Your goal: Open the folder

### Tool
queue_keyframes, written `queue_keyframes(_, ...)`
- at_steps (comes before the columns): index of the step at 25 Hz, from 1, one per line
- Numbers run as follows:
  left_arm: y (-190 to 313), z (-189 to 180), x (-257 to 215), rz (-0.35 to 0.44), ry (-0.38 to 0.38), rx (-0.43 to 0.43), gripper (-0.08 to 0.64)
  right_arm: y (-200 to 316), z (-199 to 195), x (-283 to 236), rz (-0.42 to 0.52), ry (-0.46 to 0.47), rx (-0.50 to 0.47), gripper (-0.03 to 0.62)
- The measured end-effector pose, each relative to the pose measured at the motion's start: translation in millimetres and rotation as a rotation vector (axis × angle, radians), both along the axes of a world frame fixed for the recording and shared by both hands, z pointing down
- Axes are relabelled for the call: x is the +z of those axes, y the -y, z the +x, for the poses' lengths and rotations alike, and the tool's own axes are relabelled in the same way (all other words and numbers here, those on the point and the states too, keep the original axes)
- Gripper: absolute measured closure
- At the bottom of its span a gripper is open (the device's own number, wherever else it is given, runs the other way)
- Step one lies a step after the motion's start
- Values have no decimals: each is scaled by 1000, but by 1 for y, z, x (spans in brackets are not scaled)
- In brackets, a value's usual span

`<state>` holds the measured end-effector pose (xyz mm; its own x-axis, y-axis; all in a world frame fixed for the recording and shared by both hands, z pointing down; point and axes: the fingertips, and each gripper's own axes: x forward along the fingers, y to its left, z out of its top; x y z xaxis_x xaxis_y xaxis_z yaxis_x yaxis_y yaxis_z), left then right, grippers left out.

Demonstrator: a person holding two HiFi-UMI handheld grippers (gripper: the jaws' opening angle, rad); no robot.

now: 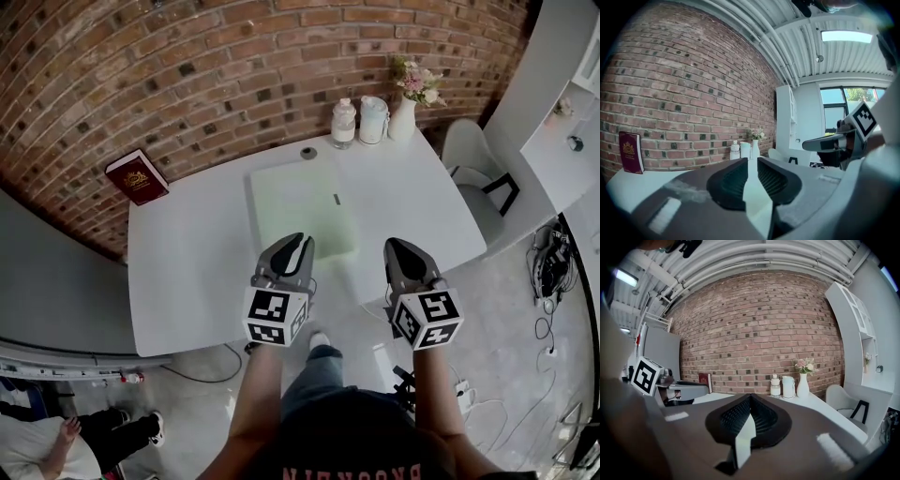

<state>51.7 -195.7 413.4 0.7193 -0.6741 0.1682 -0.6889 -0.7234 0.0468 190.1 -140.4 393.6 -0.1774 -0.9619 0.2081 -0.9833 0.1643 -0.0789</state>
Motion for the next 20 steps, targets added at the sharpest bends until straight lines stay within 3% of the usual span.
queue_keyframes(6,46,16,16,-44,49,43,428,50,12,9,-26,19,17,594)
queue_keyframes(12,70,28,36,-69,127,80,425,78,23,23,-67,31,28,594)
queue_keyframes(20,62,55,71,-115,226,132,425,83,46,50,-134,51,35,594)
